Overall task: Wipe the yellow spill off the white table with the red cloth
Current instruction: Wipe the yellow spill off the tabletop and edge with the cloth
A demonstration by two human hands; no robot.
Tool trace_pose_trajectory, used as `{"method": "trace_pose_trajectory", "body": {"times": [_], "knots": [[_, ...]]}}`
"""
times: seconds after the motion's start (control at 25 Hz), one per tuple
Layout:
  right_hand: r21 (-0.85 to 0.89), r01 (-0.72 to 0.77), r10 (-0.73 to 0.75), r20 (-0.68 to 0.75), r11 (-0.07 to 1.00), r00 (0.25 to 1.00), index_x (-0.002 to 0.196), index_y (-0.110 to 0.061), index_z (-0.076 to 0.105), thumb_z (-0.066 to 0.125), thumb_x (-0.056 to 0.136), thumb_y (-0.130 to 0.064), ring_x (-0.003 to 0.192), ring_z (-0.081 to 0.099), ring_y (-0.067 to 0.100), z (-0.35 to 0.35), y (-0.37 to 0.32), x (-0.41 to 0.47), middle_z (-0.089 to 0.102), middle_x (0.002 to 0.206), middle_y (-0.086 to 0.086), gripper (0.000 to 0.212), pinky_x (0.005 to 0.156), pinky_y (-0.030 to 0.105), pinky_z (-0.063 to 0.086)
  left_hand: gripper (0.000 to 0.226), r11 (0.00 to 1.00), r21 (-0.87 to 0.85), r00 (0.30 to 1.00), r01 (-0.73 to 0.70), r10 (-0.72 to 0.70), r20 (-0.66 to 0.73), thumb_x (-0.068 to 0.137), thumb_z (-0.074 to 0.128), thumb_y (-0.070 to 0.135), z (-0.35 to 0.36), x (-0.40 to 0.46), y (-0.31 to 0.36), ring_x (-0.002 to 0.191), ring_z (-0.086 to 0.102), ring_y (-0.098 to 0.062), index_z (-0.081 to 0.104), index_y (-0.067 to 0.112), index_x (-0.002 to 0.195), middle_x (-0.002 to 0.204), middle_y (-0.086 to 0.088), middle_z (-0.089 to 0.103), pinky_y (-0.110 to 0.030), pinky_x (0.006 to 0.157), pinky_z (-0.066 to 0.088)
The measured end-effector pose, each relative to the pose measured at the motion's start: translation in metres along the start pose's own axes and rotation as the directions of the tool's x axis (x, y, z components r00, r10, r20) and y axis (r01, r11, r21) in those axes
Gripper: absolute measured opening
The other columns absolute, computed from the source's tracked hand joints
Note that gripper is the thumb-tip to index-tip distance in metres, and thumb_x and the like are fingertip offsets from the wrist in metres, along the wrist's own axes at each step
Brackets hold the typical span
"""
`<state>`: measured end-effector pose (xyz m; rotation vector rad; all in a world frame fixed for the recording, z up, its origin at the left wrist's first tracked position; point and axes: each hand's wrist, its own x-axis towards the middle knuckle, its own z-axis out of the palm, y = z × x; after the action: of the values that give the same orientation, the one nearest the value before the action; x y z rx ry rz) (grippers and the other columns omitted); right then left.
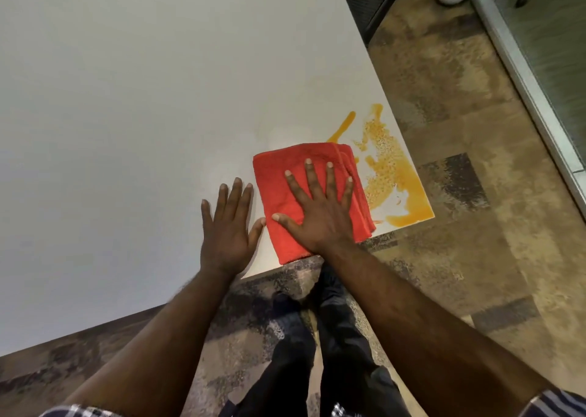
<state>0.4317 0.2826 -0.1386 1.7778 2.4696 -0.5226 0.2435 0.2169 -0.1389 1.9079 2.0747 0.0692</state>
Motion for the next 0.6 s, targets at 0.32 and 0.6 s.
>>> {"method": "trace_pose_trajectory", "body": {"times": [0.32,0.6], "knots": [[-0.008,-0.024,0.024,-0.07,1.0,0.997,0.151,-0.043,-0.001,0.014,0.094,-0.069,0.148,-0.017,0.031,0.009,0.002,0.003,-0.01,0.163,-0.002,0.065,0.113,0.066,-0.005,0.057,0.997,-0.082,0.997,0.008,-0.015,-0.08,0.101,0.031,0.032,0.007,0.002,-0.003,0.152,0.014,-0.024,0.028,0.016,0.155,0.163,-0.003,0.022,-0.048,0.123,0.008],[-0.022,-0.093,0.091,-0.056,0.995,0.994,0.151,-0.044,-0.006,0.013,0.081,-0.085,0.147,-0.019,0.034,0.012,-0.012,-0.002,-0.015,0.163,-0.001,0.083,0.11,0.066,-0.015,0.056,0.999,-0.051,0.995,0.011,-0.016,-0.096,0.101,0.029,0.032,0.012,0.004,-0.005,0.152,0.013,-0.023,0.026,0.017,0.155,0.163,-0.002,0.021,-0.046,0.123,0.007]]}}
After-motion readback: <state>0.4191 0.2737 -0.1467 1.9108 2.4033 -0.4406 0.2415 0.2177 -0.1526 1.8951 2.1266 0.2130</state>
